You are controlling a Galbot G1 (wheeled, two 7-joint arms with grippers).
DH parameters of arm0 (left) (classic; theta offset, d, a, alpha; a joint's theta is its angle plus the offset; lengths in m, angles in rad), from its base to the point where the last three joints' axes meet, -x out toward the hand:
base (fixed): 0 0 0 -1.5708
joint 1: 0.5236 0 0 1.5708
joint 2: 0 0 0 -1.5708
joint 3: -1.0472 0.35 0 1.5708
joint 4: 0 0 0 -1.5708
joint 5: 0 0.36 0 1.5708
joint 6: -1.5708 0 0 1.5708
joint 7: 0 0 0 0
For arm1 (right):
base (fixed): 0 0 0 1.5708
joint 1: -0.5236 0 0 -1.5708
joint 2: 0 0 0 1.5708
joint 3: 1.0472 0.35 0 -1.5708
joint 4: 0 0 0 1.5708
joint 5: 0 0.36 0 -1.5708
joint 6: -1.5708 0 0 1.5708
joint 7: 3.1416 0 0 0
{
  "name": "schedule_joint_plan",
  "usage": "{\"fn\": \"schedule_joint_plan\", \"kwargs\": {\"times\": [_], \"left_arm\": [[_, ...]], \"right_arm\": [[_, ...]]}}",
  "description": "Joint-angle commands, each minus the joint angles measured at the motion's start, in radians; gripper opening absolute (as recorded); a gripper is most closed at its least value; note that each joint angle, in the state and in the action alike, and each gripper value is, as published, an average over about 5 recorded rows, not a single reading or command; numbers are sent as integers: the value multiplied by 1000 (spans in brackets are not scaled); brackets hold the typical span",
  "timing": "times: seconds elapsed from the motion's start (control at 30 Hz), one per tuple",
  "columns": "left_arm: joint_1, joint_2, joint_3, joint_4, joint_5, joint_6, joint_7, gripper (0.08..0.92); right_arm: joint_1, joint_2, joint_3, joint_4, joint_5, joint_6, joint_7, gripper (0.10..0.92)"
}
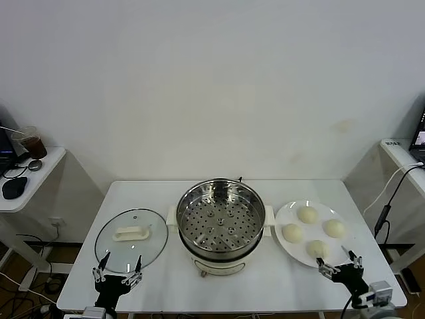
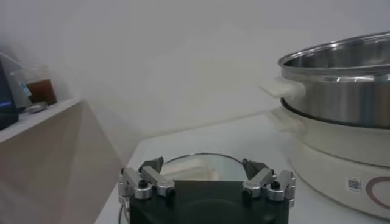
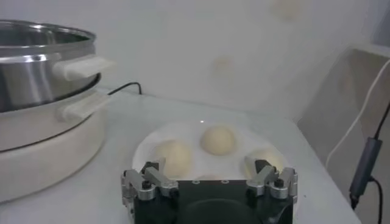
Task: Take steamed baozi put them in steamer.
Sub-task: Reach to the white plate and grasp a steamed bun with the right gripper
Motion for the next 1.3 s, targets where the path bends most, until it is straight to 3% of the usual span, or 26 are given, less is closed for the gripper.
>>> {"fn": "schedule_joint_plan", "kwargs": {"times": [0.03,0.23,0.37,0.5,0.7,0.9,1.1,1.3], "left_arm": [[-1,0,1,1,7,1,0,823],[5,-11,10,-2,26,5,-7,823],[11,-18,13,-7,34,8,-14,823],[16,-24,11,-12,34,8,-20,823],[23,-31,9,-21,34,7,-23,823],[17,-38,8,-16,34,7,-23,823],[6,-47,3,11,31,6,-25,823],[10,-48,-4,12,29,7,-24,823]], "right_arm": [[198,-240,45,-117,-99,-26,-145,823],[360,-495,-14,-283,-404,98,-354,823],[510,-644,-128,-381,-481,126,-522,823],[726,-691,-341,-464,-524,152,-652,823],[1129,-650,-786,-596,-594,153,-759,823],[1435,-492,-1215,-796,-645,178,-827,823],[1545,-312,-1355,-1018,-691,293,-899,823],[1536,-226,-1351,-1137,-748,379,-912,823]]}}
